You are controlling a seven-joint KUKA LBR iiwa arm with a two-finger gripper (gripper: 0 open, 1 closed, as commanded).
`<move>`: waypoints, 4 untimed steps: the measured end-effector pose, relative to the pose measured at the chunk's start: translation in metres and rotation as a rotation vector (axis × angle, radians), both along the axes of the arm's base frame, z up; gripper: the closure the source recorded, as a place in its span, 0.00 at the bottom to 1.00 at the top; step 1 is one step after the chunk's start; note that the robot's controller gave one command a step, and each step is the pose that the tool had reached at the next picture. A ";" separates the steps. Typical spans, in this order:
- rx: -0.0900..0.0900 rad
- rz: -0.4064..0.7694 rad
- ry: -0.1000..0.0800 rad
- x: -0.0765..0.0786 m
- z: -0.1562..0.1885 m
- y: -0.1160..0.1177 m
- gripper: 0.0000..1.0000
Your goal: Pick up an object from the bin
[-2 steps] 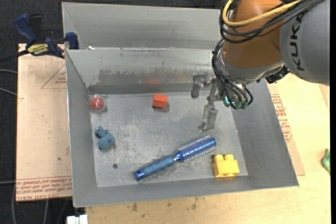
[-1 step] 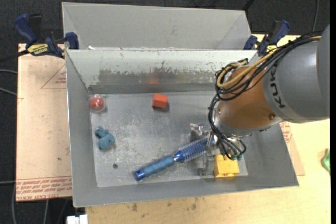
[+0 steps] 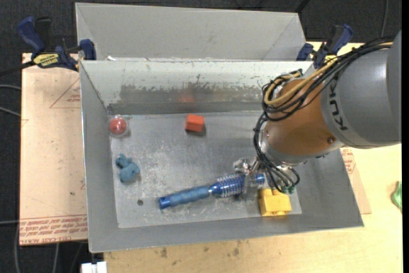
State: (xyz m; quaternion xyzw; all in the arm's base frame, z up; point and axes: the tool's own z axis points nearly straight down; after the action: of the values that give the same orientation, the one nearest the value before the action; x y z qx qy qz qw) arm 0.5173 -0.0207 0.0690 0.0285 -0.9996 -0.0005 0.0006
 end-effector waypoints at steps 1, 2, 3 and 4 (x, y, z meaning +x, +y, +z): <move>0.002 0.050 -0.005 0.024 0.014 0.048 1.00; 0.000 0.045 -0.003 0.023 0.014 0.046 0.00; 0.001 0.072 -0.001 0.017 0.000 0.069 0.00; 0.000 0.070 -0.001 0.017 0.000 0.067 1.00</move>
Offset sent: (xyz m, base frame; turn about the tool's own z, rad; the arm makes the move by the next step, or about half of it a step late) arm 0.0228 0.0446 0.0142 -0.0437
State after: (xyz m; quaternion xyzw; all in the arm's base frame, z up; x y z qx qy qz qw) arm 0.5347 0.0466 0.0693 0.0633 -0.9980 -0.0006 0.0003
